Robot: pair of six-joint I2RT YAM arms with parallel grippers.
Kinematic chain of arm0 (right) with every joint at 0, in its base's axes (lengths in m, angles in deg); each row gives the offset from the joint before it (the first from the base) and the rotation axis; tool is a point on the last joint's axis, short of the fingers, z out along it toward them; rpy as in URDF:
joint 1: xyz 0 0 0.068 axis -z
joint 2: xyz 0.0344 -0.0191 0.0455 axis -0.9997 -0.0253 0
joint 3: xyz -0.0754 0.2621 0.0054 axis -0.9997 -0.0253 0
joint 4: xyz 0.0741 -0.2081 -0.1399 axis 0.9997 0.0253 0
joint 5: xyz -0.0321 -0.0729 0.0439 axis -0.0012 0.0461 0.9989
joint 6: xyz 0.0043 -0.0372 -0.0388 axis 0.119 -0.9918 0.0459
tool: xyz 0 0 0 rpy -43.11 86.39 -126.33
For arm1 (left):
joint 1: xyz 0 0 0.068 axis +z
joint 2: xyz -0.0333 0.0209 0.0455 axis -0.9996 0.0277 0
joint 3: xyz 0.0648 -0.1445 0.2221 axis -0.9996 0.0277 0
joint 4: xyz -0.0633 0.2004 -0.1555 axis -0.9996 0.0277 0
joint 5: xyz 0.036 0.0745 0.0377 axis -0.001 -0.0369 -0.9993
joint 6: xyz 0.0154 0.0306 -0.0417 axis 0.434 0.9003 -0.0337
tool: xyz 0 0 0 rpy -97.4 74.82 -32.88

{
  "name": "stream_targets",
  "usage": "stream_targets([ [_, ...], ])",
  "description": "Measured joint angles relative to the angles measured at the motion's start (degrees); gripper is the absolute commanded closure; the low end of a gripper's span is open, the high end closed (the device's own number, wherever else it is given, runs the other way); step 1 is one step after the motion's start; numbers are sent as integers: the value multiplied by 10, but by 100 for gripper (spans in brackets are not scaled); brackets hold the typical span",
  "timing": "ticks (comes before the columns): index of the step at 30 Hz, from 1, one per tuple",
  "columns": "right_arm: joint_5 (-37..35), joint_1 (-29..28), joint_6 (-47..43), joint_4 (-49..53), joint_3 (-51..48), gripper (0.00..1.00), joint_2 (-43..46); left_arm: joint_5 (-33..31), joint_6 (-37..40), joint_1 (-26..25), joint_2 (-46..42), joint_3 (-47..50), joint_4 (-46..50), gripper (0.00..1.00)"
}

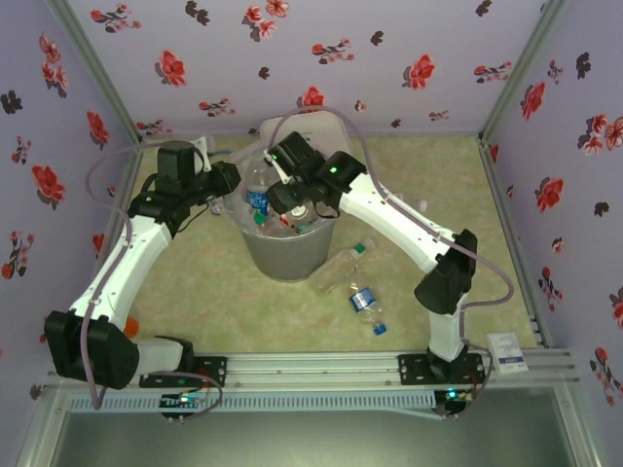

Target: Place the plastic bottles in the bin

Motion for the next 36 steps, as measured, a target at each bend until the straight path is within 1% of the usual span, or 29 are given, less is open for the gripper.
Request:
stream_targets([
  [6, -4, 4, 3, 6, 7, 2, 17, 0, 0, 0, 0, 0, 0, 86],
  [10, -7, 6, 15, -3, 12, 0, 70, 0, 0, 0, 0, 0, 0, 87],
  [13, -19, 19, 41, -30, -1, 0, 136, 0, 0, 0, 0, 0, 0, 86],
  [15, -26, 50, 73, -52, -27, 0, 185, 0, 0, 0, 0, 0, 0, 87],
  [18, -34, 148, 152, -82, -94, 1, 261, 0, 0, 0, 0, 0, 0, 87],
  [20, -36, 228, 223, -100, -157, 1, 303, 0, 0, 0, 0, 0, 0, 87],
  [23, -29, 331, 342, -127, -273, 2, 351, 0, 0, 0, -1, 0, 0, 86],
  [26, -23, 401, 452, -148, -379, 6, 374, -1, 2, 0, -2, 2, 0, 86],
  [28, -18, 431, 512, -162, -428, 7, 374, -2, 3, 0, -2, 2, 0, 86],
  [30, -11, 448, 557, -180, -467, 7, 373, -2, 6, 0, -2, 2, 2, 86],
  [33, -1, 452, 606, -211, -495, 5, 359, -2, 7, 0, -2, 1, 2, 86],
  [36, 9, 452, 636, -250, -495, 1, 316, -2, 7, 0, -2, 1, 2, 86],
])
